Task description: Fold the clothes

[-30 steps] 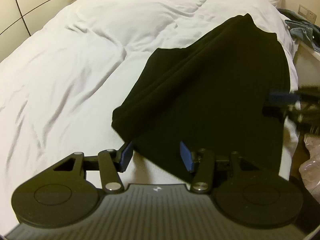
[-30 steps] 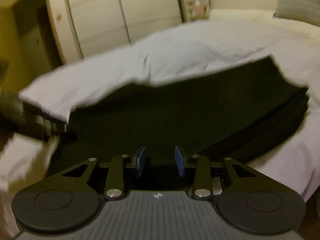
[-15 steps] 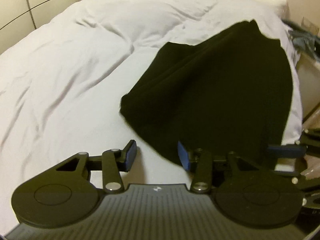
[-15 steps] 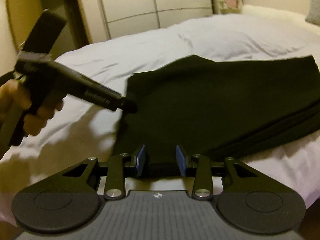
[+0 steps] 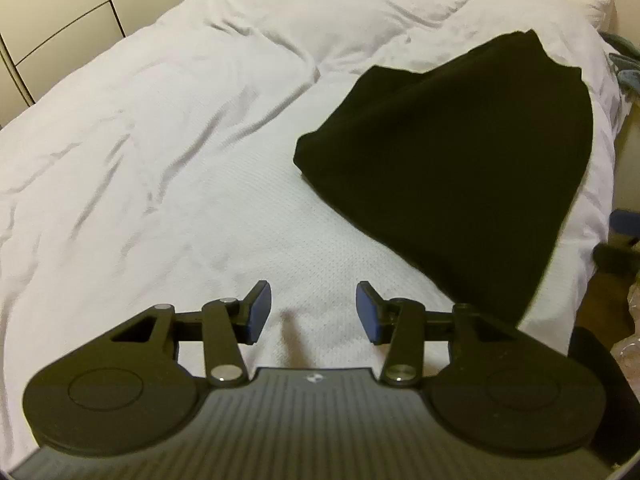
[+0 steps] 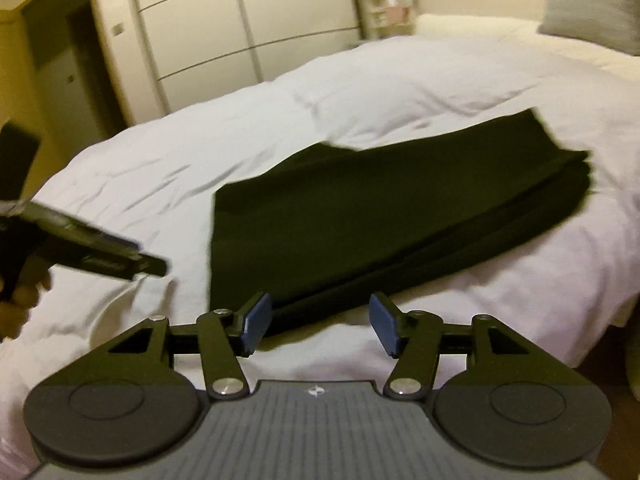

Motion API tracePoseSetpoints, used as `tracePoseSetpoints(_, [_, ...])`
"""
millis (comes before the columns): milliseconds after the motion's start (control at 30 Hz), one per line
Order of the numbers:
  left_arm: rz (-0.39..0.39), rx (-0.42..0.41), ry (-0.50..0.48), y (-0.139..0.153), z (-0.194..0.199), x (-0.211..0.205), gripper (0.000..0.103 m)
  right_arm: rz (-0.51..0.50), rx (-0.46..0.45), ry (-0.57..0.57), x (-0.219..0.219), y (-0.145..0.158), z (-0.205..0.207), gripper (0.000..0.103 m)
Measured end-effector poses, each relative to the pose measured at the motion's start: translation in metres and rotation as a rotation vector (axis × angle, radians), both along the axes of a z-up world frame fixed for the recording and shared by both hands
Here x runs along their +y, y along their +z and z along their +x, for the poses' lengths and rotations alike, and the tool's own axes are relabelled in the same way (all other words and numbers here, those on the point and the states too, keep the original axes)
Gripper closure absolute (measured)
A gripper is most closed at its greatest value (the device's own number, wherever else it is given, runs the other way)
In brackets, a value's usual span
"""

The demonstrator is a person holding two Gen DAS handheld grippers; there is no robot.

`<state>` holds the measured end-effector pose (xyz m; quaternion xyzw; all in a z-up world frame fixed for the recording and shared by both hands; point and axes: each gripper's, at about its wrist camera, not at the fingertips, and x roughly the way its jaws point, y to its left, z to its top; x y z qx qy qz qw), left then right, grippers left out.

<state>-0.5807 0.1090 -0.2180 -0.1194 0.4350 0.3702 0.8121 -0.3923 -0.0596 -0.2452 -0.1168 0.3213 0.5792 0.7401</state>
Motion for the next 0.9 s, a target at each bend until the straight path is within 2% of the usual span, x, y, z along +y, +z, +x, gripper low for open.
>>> tracePoseSetpoints(167, [0.019,-0.029,0.002,0.013,-0.009,-0.008,0.059,0.009,-0.025,-0.071,-0.023,0.011,0.014,0.045])
tracePoseSetpoints(333, [0.028,-0.059,-0.005,0.022,-0.015,-0.012,0.059,0.005,-0.042,-0.063,-0.027,0.009,0.010,0.045])
tracePoseSetpoints(567, [0.008,-0.121,-0.025,0.028,-0.024,-0.013,0.057,-0.015,-0.114,0.026,-0.020,0.005,-0.008,0.045])
tracePoseSetpoints(833, [-0.049,-0.133,-0.035,0.015,-0.022,-0.008,0.057,-0.033,-0.181,0.129,-0.005,-0.003,-0.027,0.044])
tracePoseSetpoints(900, [-0.058,-0.133,-0.039,0.012,-0.020,-0.007,0.057,-0.029,-0.227,0.175,0.000,-0.006,-0.036,0.044])
